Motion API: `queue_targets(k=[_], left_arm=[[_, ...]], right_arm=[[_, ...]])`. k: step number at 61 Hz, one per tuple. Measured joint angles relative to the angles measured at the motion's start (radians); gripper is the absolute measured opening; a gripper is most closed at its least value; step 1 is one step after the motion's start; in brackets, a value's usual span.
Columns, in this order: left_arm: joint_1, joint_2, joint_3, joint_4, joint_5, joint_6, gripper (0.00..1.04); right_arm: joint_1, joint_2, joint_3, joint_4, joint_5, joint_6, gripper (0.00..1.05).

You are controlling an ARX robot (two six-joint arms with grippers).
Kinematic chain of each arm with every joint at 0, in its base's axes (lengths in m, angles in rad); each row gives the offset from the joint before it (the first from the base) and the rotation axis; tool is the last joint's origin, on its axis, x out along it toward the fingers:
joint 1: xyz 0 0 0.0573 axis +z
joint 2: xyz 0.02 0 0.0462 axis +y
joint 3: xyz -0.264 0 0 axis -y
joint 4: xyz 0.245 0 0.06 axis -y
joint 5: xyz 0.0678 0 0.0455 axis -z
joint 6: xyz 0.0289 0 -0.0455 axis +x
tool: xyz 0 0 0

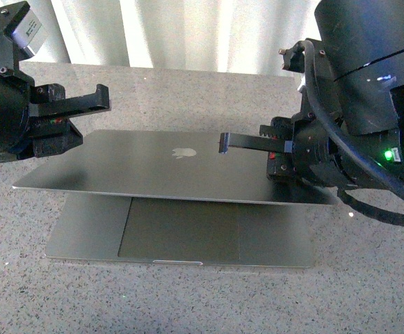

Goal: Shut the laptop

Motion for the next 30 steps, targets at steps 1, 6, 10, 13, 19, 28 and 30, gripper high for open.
queue_targets(k=[1,6,10,13,19,28,30], left_arm=[[0.000,0.000,-0.001,0.001,0.000,0.000,0.04],[0.000,0.002,-0.007,0.009,0.000,-0.004,0.04],[0.000,0.004,-0.011,0.014,0.000,-0.008,0.04],[0.000,0.007,-0.016,0.021,0.000,-0.012,0.04],[0.000,0.012,-0.026,0.034,0.000,-0.018,0.04],[0.000,0.022,-0.042,0.051,0.006,-0.026,0.04],[0.000,0.024,-0.045,0.056,0.007,-0.026,0.04]], right_arm=[[0.001,0.002,-0.003,0.003,0.000,0.001,0.01],[0.002,0.004,-0.008,0.008,0.001,0.003,0.01],[0.002,0.005,-0.014,0.011,0.001,0.003,0.01],[0.002,0.006,-0.017,0.014,0.001,0.003,0.01],[0.001,0.009,-0.025,0.022,0.001,0.003,0.01],[-0.006,0.010,-0.044,0.038,-0.002,0.002,0.01],[-0.008,0.010,-0.048,0.042,-0.002,0.002,0.01]])
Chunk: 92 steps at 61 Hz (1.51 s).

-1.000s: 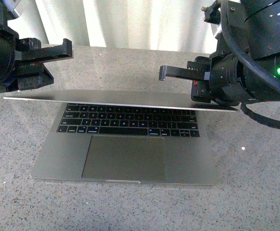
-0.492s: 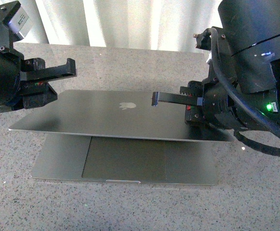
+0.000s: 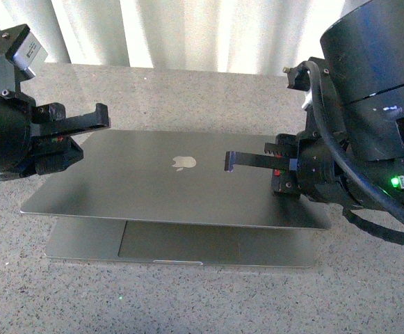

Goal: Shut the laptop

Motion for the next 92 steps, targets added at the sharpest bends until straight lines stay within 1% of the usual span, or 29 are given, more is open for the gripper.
queue_targets(k=[41,92], left_arm=[[-0.004,0.088,-0.061,0.109,0.011,-0.048,0.04],[0.006,0.151,-0.096,0.176,0.026,-0.069,0.04]], right_arm=[[-0.034,0.048,-0.057,0.068,-0.019,-0.012,0.01],[-0.023,0.076,-0.079,0.106,-0.023,-0.008,0.01]])
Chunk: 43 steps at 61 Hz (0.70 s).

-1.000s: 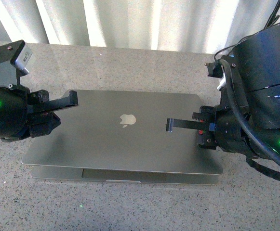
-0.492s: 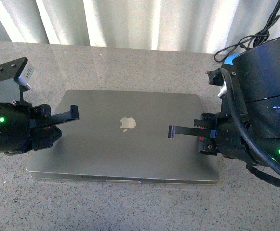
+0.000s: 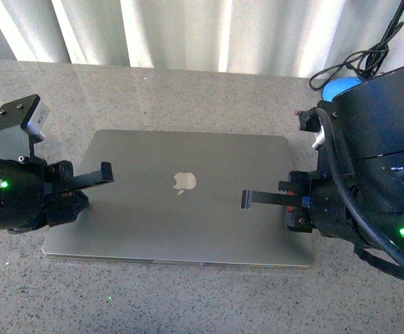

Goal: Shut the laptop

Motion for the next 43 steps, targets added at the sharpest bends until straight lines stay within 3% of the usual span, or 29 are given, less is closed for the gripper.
queue_targets(k=[43], left_arm=[[0.002,0.031,-0.018,0.061,0.011,-0.024,0.04]], right_arm=[[0.013,0.012,-0.004,0.013,0.005,0.005,0.01]])
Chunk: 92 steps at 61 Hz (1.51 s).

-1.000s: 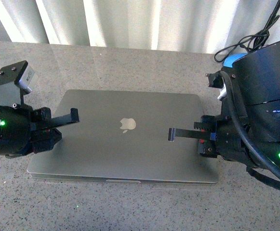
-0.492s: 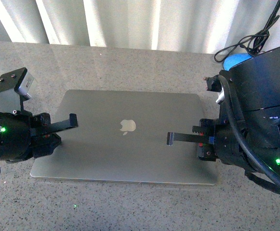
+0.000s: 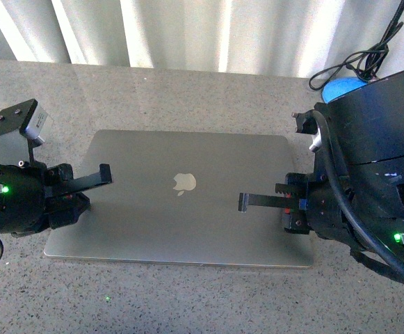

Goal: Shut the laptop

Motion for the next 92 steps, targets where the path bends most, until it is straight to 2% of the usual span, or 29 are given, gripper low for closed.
queue_targets(k=[13,24,33,36,38,51,56,60,61,63,71,75,85,92], left_arm=[[0.037,-0.063,-0.041,0.041,-0.024,-0.009,0.04],[0.120,-0.240,-0.077,0.154,-0.109,-0.005,0.04],[0.216,-0.458,-0.094,0.213,-0.182,0.002,0.04],[0.234,-0.516,-0.099,0.214,-0.190,0.003,0.11],[0.239,-0.535,-0.099,0.215,-0.192,0.005,0.17],[0.239,-0.534,-0.112,0.214,-0.184,0.010,0.54],[0.241,-0.533,-0.114,0.220,-0.177,0.027,0.73],[0.251,-0.516,-0.206,0.488,-0.048,0.188,0.57],[0.251,-0.520,-0.224,0.525,-0.040,0.222,0.53],[0.234,-0.539,-0.260,0.570,-0.054,0.289,0.44],[0.200,-0.648,-0.353,0.575,-0.079,0.359,0.17],[0.197,-0.692,-0.387,0.563,-0.079,0.372,0.05],[0.198,-0.800,-0.456,0.517,-0.083,0.380,0.04],[0.198,-0.825,-0.513,0.556,-0.082,0.385,0.04]], right_arm=[[-0.009,-0.042,-0.023,0.010,0.067,-0.085,0.01],[-0.043,-0.203,-0.048,0.083,0.202,-0.330,0.01],[-0.074,-0.395,-0.057,0.074,0.225,-0.520,0.01],[-0.080,-0.452,-0.068,0.056,0.220,-0.544,0.02],[-0.084,-0.496,-0.080,0.047,0.219,-0.556,0.06],[-0.088,-0.600,-0.108,0.037,0.218,-0.590,0.45],[-0.091,-0.596,-0.109,0.039,0.220,-0.592,0.62],[-0.109,-0.574,-0.222,0.364,0.209,-0.515,0.48],[-0.122,-0.578,-0.260,0.443,0.200,-0.502,0.43],[-0.142,-0.594,-0.300,0.508,0.186,-0.488,0.36],[-0.214,-0.731,-0.411,0.526,0.125,-0.461,0.08],[-0.236,-0.773,-0.445,0.513,0.105,-0.460,0.01],[-0.287,-0.888,-0.520,0.470,0.049,-0.455,0.01],[-0.316,-0.921,-0.578,0.495,0.024,-0.453,0.01]])
